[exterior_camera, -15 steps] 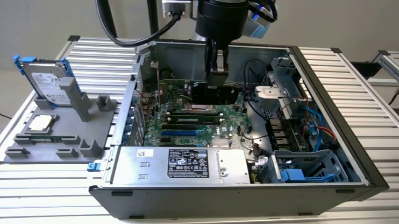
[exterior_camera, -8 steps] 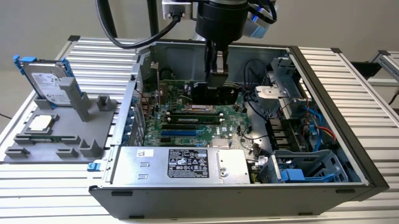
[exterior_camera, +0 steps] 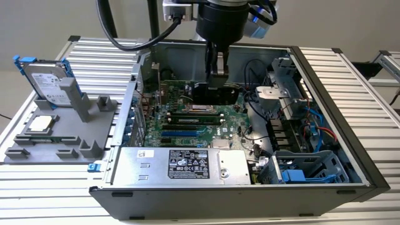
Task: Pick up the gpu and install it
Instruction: 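Insert the gpu into the slot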
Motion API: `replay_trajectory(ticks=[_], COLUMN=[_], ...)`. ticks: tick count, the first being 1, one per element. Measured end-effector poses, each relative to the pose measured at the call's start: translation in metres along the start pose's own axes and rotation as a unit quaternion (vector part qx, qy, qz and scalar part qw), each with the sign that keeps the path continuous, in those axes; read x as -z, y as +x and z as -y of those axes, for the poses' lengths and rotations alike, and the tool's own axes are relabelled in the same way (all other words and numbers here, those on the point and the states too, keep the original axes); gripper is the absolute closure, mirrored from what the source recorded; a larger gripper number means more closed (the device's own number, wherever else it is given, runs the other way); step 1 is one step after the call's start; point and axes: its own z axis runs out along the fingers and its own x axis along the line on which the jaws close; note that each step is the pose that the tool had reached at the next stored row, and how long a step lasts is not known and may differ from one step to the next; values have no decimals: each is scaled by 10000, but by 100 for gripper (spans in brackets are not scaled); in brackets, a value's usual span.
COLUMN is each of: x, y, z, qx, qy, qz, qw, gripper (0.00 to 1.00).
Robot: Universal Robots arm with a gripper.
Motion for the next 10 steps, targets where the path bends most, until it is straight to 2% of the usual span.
replay_trajectory(ticks=[1, 3, 10], x=[-2, -6, -26], y=[0, 0, 0], z=[0, -1, -1], qx=[0, -2, -3], qy=[5, 16, 16], qz=[8, 73, 78], qw=[10000, 10000, 10000], gripper=[100, 100, 100])
